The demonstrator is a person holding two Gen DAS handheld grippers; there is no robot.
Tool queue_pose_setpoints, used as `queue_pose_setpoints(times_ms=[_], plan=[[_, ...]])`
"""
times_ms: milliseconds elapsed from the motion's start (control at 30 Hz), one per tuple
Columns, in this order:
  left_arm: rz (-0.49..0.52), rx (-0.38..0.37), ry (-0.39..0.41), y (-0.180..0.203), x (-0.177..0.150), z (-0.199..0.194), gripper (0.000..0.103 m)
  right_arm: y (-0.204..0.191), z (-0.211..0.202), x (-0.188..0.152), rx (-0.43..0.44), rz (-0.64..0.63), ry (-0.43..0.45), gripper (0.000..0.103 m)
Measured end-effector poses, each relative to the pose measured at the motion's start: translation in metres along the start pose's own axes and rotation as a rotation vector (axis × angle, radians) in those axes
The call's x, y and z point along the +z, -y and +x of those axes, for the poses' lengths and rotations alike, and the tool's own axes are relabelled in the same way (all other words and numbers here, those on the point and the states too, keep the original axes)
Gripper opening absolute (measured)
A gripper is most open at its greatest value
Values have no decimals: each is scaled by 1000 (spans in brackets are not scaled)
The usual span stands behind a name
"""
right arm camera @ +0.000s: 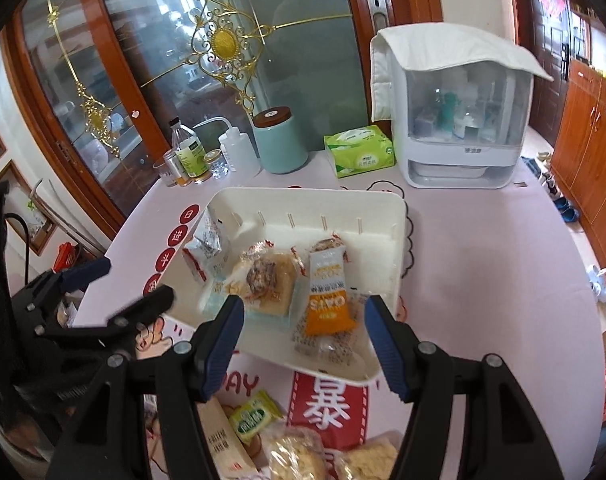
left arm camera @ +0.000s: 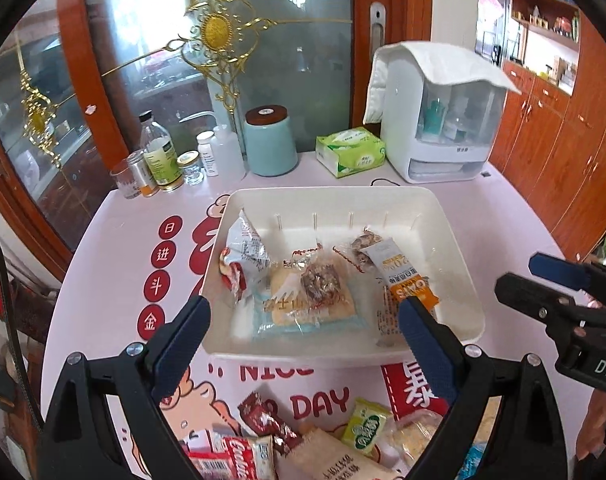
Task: Organize snacks
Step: 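Grasp a clear cracker bag with right tool while left tool grasps brown paper biscuit bag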
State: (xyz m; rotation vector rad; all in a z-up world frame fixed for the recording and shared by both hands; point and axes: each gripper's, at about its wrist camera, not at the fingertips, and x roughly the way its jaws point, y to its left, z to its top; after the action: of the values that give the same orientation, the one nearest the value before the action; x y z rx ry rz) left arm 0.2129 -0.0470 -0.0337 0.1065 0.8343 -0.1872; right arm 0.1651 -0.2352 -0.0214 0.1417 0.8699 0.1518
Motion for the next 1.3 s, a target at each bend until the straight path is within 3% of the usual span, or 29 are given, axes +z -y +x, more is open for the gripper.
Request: queue_pose_setpoints(times_ms=[167,500,967,1300], plan=[[-33,-16,20,-4,-23,-21,95,6,-16,-26,-31,-35,-1,63],[-63,-33,-23,0,-74,-31,95,23,-27,-83,-61,-52,-56,63],[-97,7,-225,20,-137,28,94,65,7,-147,-102,24,-199,63],[-123,46,-369,24,-168,77,94,69,33,-176,-105,2,-285,63]])
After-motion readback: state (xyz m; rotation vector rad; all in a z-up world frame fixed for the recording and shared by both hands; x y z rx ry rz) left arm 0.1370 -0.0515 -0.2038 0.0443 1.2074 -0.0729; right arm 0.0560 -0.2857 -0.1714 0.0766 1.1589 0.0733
